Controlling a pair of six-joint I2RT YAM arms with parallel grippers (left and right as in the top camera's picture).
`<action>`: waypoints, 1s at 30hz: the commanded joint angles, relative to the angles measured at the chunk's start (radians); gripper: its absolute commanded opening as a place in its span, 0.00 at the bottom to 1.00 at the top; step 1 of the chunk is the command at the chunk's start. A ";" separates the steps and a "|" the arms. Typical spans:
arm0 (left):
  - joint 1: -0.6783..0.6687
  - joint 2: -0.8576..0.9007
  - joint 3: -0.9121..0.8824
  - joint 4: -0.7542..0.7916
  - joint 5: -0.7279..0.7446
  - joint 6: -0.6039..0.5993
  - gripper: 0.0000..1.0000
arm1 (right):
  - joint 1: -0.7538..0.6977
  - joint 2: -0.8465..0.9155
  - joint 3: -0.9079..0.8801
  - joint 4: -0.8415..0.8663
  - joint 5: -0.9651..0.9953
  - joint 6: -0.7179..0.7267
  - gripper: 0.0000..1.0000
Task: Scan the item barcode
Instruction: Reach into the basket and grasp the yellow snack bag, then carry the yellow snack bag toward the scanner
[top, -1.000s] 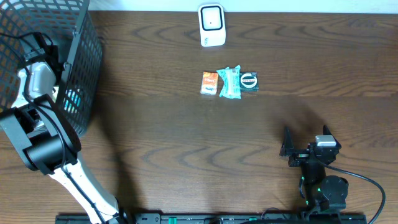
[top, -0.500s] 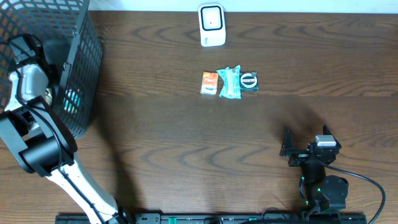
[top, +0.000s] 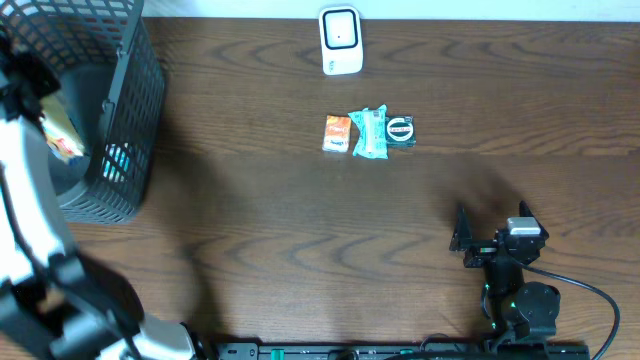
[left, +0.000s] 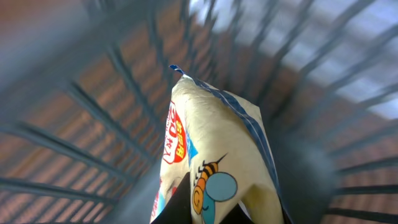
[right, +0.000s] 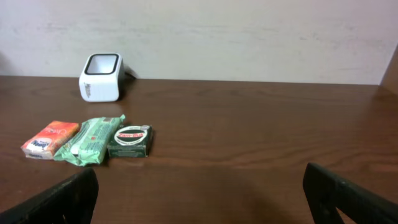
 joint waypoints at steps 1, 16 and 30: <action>0.004 -0.109 0.014 0.005 0.129 -0.064 0.07 | -0.008 -0.005 -0.002 -0.004 -0.002 0.011 0.99; -0.072 -0.493 0.014 0.031 0.443 -0.207 0.07 | -0.008 -0.005 -0.002 -0.004 -0.002 0.011 0.99; -0.456 -0.366 0.014 -0.002 0.402 -0.225 0.07 | -0.008 -0.005 -0.002 -0.004 -0.002 0.011 0.99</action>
